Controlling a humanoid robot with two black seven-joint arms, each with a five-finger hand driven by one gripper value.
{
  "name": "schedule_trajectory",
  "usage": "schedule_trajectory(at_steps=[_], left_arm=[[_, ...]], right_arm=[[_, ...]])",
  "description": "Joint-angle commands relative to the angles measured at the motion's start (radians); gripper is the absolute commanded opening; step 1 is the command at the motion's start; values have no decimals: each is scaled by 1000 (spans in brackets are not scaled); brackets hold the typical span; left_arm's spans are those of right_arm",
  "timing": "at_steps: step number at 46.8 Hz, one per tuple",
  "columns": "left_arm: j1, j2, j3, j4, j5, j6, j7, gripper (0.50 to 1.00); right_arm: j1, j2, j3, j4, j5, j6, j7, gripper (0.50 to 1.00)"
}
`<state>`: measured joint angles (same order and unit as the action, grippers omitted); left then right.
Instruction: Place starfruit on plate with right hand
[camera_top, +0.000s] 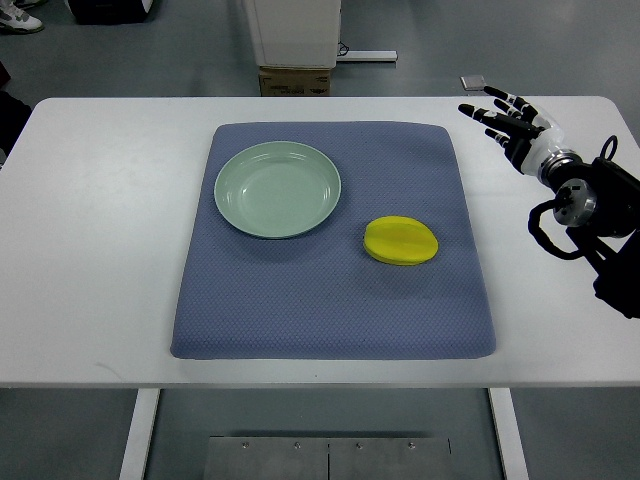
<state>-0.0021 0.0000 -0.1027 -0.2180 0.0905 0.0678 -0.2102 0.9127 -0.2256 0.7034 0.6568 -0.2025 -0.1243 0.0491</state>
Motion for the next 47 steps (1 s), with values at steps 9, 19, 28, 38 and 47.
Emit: schedule_trajectory(at_steps=[9, 19, 28, 38, 47], left_arm=[[1, 0, 1, -1, 0, 0, 0, 1000], [-3, 0, 1, 0, 0, 0, 0, 1000], [-3, 0, 1, 0, 0, 0, 0, 1000], [-3, 0, 1, 0, 0, 0, 0, 1000], [-3, 0, 1, -1, 0, 0, 0, 1000]], right_arm=[[0, -3, 1, 0, 0, 2, -2, 1000], [3, -4, 2, -2, 0, 3, -5, 1000], [0, -3, 2, -12, 0, 2, -3, 1000], [14, 2, 2, -42, 0, 2, -9, 1000], [34, 6, -1, -100, 0, 3, -26, 1000]])
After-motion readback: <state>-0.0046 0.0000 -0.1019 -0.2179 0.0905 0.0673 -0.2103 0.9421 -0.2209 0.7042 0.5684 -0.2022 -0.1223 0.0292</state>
